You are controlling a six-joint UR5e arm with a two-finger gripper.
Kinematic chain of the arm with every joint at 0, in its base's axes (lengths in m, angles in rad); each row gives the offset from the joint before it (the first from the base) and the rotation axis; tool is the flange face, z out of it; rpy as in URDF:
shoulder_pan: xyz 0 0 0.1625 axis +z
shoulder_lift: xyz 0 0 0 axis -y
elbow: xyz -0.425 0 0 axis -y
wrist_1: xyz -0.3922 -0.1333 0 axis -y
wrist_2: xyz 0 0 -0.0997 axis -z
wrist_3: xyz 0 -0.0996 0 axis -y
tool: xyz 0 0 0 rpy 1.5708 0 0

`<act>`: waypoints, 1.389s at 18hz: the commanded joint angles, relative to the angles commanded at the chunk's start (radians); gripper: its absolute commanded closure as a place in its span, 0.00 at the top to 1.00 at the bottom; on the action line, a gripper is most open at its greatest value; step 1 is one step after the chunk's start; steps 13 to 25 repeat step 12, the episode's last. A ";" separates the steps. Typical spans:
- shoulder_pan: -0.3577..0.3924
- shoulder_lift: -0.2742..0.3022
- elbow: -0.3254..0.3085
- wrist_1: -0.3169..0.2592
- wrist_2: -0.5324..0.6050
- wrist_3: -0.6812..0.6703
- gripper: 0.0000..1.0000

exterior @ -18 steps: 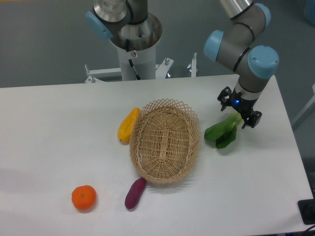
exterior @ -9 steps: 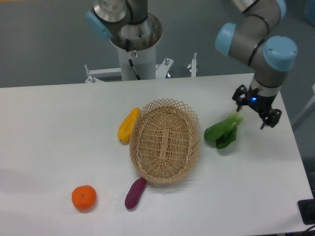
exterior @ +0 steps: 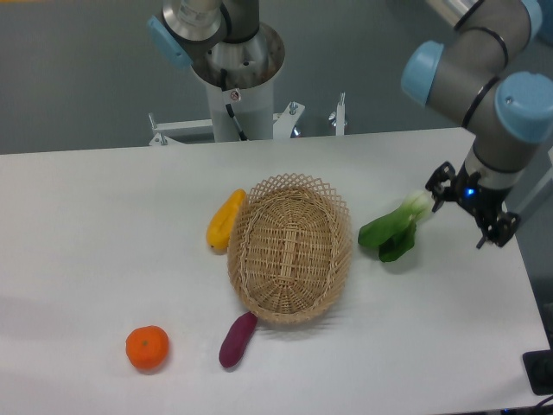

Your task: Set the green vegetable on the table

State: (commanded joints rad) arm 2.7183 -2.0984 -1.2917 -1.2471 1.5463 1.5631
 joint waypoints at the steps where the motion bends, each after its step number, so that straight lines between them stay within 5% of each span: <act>1: -0.003 -0.006 0.008 0.002 0.000 -0.003 1.00; 6: -0.031 -0.041 0.049 0.002 0.023 -0.052 1.00; 25: -0.045 -0.046 0.048 0.003 0.035 -0.052 1.00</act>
